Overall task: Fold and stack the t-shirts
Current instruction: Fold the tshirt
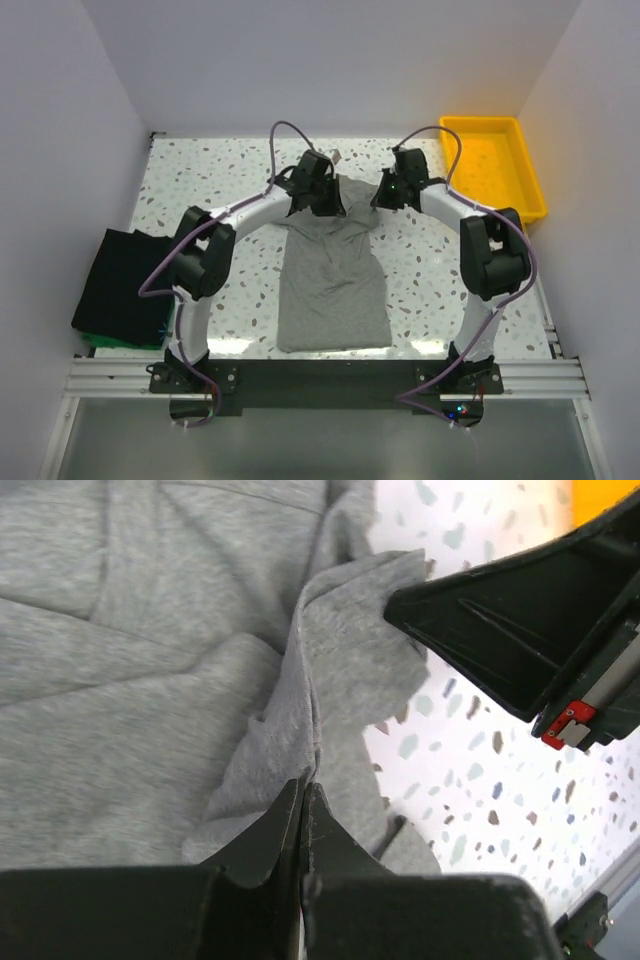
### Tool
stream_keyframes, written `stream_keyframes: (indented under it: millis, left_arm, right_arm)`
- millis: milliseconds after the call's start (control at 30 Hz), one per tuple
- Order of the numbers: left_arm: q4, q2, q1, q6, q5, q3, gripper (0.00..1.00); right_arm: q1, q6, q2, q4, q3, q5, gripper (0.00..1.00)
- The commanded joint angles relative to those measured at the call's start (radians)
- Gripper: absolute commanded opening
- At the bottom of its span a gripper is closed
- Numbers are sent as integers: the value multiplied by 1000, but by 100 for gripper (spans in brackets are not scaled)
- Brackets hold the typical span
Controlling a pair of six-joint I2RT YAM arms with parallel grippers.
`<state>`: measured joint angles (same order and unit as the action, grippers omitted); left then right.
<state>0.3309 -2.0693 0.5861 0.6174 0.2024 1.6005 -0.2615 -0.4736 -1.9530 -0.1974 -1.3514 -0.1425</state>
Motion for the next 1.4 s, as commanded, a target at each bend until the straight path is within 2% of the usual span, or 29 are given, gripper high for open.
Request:
stream_keyframes:
  millis: [0, 433, 667, 767, 800, 867, 900, 933, 1000, 1067, 1100, 1233, 1267, 1300, 1367]
  left_arm:
    - [-82, 98, 21, -35, 48, -51, 0]
    - [-194, 161, 115, -64, 127, -209, 0]
    - [-227, 135, 172, -80, 150, -240, 1]
    - [-236, 132, 176, -84, 152, -241, 6]
    - [-237, 135, 176, -88, 146, -241, 11]
    - [-228, 144, 175, -99, 123, -222, 17]
    - [-210, 147, 175, -105, 111, -211, 26]
    - [-196, 159, 169, -111, 73, -202, 32]
    - [-191, 181, 159, -105, 42, -192, 45]
    - [-200, 221, 127, -87, 25, -203, 54]
    - [-201, 235, 112, -71, 17, -211, 59]
    - [-190, 351, 18, 88, -101, -313, 61]
    - [-182, 410, -30, 125, -119, -382, 61]
    - [-172, 441, -57, 163, -138, -416, 61]
    - [-146, 537, -129, 243, -178, -512, 60]
  right_arm:
    - [-1, -2, 153, 32, 38, 46, 0]
    - [-1, -20, 433, -43, 296, 156, 0]
    - [-1, -26, 502, -97, 409, 198, 0]
    - [-2, -28, 506, -99, 439, 202, 3]
    - [-1, -26, 508, -103, 440, 205, 4]
    - [-2, -20, 508, -108, 437, 198, 10]
    - [-2, -16, 511, -112, 426, 195, 14]
    - [-1, -14, 517, -112, 420, 193, 26]
    - [-10, 4, 531, -96, 391, 178, 37]
    - [-24, 27, 531, -97, 353, 190, 48]
    - [-42, 35, 519, -88, 310, 196, 49]
    - [-140, 95, 430, -54, 169, 236, 49]
    - [-166, 137, 396, -40, 135, 241, 49]
    - [-215, 163, 363, -18, 54, 229, 49]
    - [-257, 241, 228, -25, -47, 210, 48]
